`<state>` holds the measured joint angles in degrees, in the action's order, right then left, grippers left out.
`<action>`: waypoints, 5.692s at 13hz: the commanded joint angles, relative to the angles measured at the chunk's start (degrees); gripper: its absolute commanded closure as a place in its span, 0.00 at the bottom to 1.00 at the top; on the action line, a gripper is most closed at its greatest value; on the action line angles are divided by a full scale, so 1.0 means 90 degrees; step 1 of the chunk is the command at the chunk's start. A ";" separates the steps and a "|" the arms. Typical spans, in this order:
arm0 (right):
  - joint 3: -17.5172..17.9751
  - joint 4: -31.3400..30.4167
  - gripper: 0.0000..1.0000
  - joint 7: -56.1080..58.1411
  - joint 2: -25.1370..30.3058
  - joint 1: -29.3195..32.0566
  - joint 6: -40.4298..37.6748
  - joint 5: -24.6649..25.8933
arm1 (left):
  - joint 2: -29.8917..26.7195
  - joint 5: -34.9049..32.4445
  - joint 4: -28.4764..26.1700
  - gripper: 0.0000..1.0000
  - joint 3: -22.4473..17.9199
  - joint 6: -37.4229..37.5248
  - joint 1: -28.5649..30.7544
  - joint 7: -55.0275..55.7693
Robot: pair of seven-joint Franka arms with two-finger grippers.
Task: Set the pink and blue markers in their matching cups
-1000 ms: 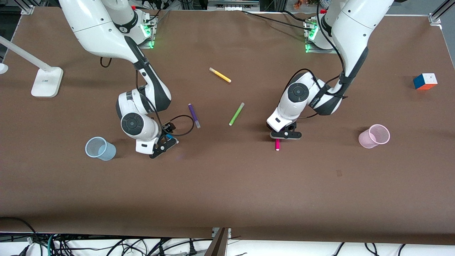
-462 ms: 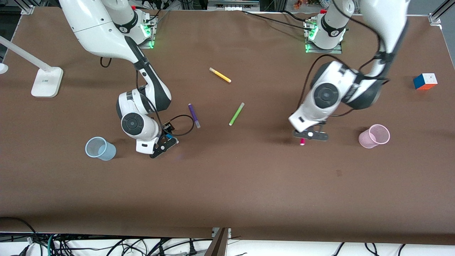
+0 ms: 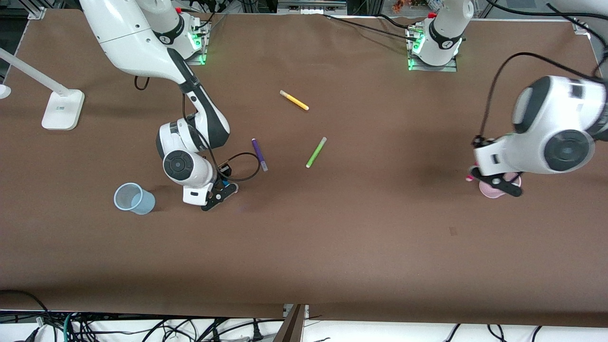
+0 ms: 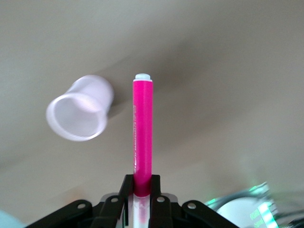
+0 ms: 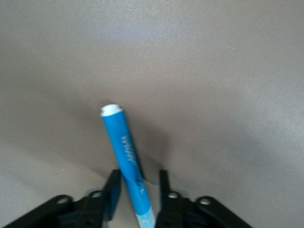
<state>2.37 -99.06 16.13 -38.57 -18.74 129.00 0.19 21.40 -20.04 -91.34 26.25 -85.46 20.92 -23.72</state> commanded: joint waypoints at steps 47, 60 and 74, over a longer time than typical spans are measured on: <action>-0.1307 0.1786 0.00 0.4398 0.0104 -0.0184 -0.3112 0.4145 | -0.1048 0.2217 0.1440 0.00 -0.1927 -0.0074 -0.2175 0.3075; 0.0399 0.0520 0.00 -0.1046 0.3306 0.1563 -0.3854 0.1287 | -0.2280 0.2442 -0.0183 0.00 -0.2223 -0.0837 -0.1884 0.2127; -0.0126 0.0773 0.00 -0.1877 0.4617 0.2405 -0.5271 -0.0244 | -0.2270 0.2510 -0.0203 0.00 -0.2213 -0.0748 -0.1875 0.2108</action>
<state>0.81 -92.06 6.33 2.65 2.82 83.11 0.88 1.71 1.02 -92.93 6.04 -92.88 3.40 -3.33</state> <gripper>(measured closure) 0.000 0.000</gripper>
